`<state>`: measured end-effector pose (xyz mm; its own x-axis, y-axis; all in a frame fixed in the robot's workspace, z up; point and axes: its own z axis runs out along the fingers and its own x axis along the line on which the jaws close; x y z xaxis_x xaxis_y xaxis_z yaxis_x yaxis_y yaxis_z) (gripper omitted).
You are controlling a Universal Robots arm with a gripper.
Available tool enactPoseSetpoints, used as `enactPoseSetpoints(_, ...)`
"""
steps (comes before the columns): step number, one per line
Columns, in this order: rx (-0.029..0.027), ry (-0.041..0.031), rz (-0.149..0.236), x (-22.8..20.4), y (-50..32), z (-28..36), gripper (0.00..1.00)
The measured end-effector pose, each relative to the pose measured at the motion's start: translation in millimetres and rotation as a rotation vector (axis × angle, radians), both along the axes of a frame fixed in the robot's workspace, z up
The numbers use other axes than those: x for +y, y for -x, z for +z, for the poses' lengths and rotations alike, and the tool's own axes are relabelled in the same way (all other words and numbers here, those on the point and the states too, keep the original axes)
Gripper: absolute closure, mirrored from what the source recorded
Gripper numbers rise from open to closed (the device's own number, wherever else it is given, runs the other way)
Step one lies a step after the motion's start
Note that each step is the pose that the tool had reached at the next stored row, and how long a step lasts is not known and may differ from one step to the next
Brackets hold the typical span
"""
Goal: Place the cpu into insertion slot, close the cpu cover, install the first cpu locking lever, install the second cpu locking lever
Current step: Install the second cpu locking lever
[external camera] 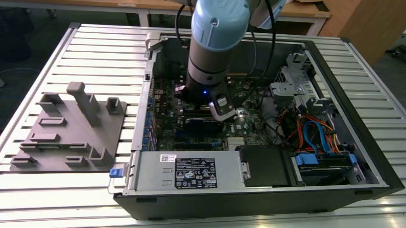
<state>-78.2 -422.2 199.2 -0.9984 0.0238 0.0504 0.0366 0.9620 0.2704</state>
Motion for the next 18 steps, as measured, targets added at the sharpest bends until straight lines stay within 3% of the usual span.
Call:
enactPoseSetpoints(7,-0.0001,-0.0092,-0.002,-3.1,0.0,-1.5,0.89)
enactPoseSetpoints(11,0.0000,-0.0232,-0.002,-3.1,0.0,-4.7,0.89)
enactPoseSetpoints(15,-0.0001,-0.0423,-0.002,-3.1,0.6,-5.4,0.89)
enactPoseSetpoints(18,-0.0001,-0.0459,-0.002,-3.1,1.0,-6.6,0.89)
